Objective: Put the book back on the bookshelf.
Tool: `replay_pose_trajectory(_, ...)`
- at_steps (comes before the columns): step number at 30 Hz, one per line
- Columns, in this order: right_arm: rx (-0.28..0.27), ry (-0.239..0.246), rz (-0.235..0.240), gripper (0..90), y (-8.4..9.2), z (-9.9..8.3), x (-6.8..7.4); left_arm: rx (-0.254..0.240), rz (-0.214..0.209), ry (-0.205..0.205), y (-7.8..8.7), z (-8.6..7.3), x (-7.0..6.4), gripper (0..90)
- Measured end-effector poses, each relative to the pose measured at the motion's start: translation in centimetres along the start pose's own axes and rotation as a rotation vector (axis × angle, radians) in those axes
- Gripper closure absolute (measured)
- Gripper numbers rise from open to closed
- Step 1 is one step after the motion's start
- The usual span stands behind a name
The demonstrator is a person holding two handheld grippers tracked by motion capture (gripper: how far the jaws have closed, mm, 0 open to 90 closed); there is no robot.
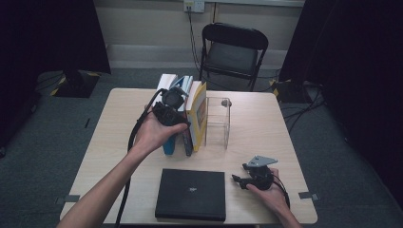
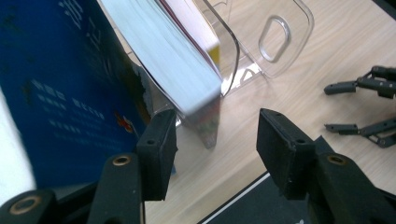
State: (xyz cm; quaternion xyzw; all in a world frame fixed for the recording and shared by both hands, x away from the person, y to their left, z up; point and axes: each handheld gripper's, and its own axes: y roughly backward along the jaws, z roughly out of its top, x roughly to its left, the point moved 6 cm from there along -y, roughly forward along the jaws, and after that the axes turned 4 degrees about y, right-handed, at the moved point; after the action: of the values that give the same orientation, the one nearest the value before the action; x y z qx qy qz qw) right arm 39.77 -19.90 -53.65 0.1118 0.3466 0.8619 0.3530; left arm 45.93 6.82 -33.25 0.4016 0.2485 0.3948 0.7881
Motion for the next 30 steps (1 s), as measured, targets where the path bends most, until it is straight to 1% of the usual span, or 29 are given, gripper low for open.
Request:
replay_pose_trajectory(3,0.0,0.0,0.001,34.3,0.0,0.0,0.0,-0.014,-0.003,-0.012,-0.1,-0.7,-0.3,48.7)
replay_pose_trajectory(9,0.001,-0.001,0.001,34.3,0.0,0.0,0.0,-0.039,-0.015,-0.014,-0.6,-2.5,-0.4,50.4)
replay_pose_trajectory(12,0.001,0.001,0.002,34.3,0.0,0.0,0.0,-0.054,-0.025,-0.005,-0.9,-3.3,-0.3,51.8)
replay_pose_trajectory(14,0.0,0.001,0.002,34.3,0.0,0.0,0.0,-0.048,-0.024,-0.011,-1.1,-3.9,-0.1,52.7)
replay_pose_trajectory(16,0.0,0.001,0.002,34.3,0.0,0.0,0.0,-0.055,-0.031,0.005,-1.3,-4.5,0.3,53.0)
replay_pose_trajectory(17,0.0,0.001,0.002,34.3,0.0,0.0,0.0,-0.054,-0.03,0.007,-1.3,-4.8,0.3,53.2)
replay_pose_trajectory(20,0.0,0.001,0.002,34.3,0.0,0.0,0.0,-0.057,-0.034,0.005,-1.8,-6.3,0.6,54.0)
replay_pose_trajectory(22,-0.001,0.0,0.003,34.3,0.0,0.0,0.0,-0.061,-0.043,0.014,-2.2,-7.5,0.9,54.5)
replay_pose_trajectory(25,0.004,-0.006,-0.002,32.6,0.0,0.1,0.1,-0.05,-0.044,0.023,-2.8,-8.8,1.4,54.7)
replay_pose_trajectory(27,0.012,-0.005,-0.001,32.5,0.0,0.1,0.2,-0.033,-0.036,0.008,-3.2,-9.8,1.7,54.4)
replay_pose_trajectory(28,0.012,-0.008,0.006,32.5,0.0,0.2,0.4,-0.033,-0.038,0.013,-3.5,-10.2,1.9,53.8)
replay_pose_trajectory(29,0.012,-0.007,0.012,32.4,0.0,0.2,0.5,-0.029,-0.053,0.024,-3.7,-10.7,2.0,53.2)
replay_pose_trajectory(30,0.013,-0.006,0.016,32.4,0.1,0.3,0.6,-0.041,-0.061,0.026,-3.9,-11.0,2.1,53.1)
